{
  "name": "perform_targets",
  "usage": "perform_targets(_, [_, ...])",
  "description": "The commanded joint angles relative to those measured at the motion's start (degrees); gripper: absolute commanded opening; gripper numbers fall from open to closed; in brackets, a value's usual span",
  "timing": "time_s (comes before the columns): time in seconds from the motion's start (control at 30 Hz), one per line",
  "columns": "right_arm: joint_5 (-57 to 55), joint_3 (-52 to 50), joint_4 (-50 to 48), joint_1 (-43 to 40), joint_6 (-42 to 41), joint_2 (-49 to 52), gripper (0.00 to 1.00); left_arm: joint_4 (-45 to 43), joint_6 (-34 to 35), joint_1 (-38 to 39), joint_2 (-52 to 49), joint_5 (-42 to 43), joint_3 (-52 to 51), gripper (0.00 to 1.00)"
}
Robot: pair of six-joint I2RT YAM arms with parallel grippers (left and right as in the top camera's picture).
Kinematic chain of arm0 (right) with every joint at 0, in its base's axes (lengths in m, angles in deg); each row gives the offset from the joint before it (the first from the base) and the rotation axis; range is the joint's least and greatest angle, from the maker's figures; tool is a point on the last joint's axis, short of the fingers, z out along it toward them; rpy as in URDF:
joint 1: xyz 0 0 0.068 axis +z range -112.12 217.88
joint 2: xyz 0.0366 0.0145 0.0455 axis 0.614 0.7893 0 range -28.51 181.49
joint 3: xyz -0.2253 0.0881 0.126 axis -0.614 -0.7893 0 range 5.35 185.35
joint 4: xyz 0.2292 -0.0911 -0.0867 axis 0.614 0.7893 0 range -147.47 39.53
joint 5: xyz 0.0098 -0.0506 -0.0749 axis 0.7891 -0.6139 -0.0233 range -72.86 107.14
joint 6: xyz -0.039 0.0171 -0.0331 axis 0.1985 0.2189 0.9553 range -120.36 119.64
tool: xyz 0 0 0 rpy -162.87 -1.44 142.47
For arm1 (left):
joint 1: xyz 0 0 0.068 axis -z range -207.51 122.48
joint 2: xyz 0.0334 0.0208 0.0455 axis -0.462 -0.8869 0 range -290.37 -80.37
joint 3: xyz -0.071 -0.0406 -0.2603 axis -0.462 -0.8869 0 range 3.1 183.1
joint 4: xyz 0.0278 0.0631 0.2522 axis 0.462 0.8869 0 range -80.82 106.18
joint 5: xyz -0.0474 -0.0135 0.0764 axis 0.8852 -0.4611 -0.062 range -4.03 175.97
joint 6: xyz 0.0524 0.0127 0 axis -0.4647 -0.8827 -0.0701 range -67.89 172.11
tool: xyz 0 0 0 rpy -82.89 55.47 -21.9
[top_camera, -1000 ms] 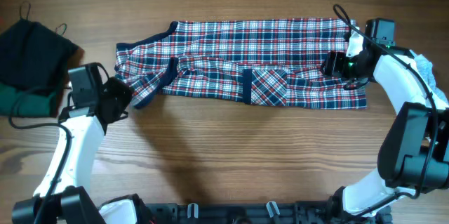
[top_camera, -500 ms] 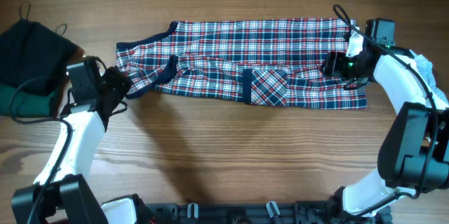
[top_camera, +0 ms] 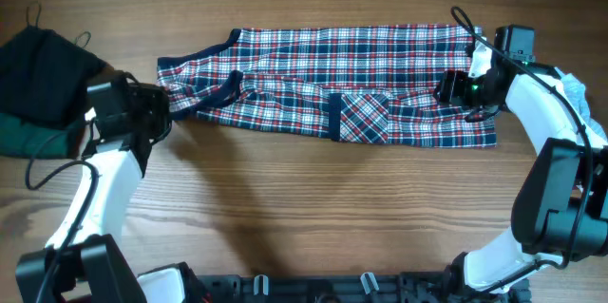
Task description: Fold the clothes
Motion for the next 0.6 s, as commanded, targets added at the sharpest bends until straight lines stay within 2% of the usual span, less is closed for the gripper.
perform_targets(0.0, [0.9, 0.3, 0.0, 0.5, 0.0, -0.8, 0.74, -1.6, 6.9, -0.3, -2.8, -2.9, 0.9, 0.04])
perform_targets(0.13, [0.9, 0.3, 0.1, 0.6, 0.0, -0.8, 0.73, -5.0, 10.5, -0.3, -8.1, -2.8, 0.9, 0.04])
perform_targets(0.23, [0.9, 0.3, 0.3, 0.6, 0.0, -0.8, 0.74, -9.7, 10.7, -0.3, -11.6, -2.4, 0.9, 0.04])
perform_targets(0.37, [0.9, 0.3, 0.5, 0.6, 0.0, -0.8, 0.73, -11.2, 10.6, -0.3, -12.3, -4.8, 0.9, 0.04])
perform_targets(0.4, [0.9, 0.3, 0.5, 0.6, 0.0, -0.8, 0.73, -11.2, 10.6, -0.3, -12.3, -5.6, 0.9, 0.07])
perform_targets(0.43, [0.9, 0.3, 0.5, 0.6, 0.0, -0.8, 0.73, -11.4, 10.4, -0.3, -12.3, -6.3, 0.9, 0.18])
perform_targets(0.47, [0.9, 0.3, 0.5, 0.6, 0.0, -0.8, 0.73, -11.6, 10.4, -0.3, -12.3, -6.3, 0.9, 0.24])
perform_targets(0.57, [0.9, 0.3, 0.5, 0.5, 0.0, -0.8, 0.73, -13.9, 8.4, -0.3, -12.3, -6.0, 0.9, 0.29])
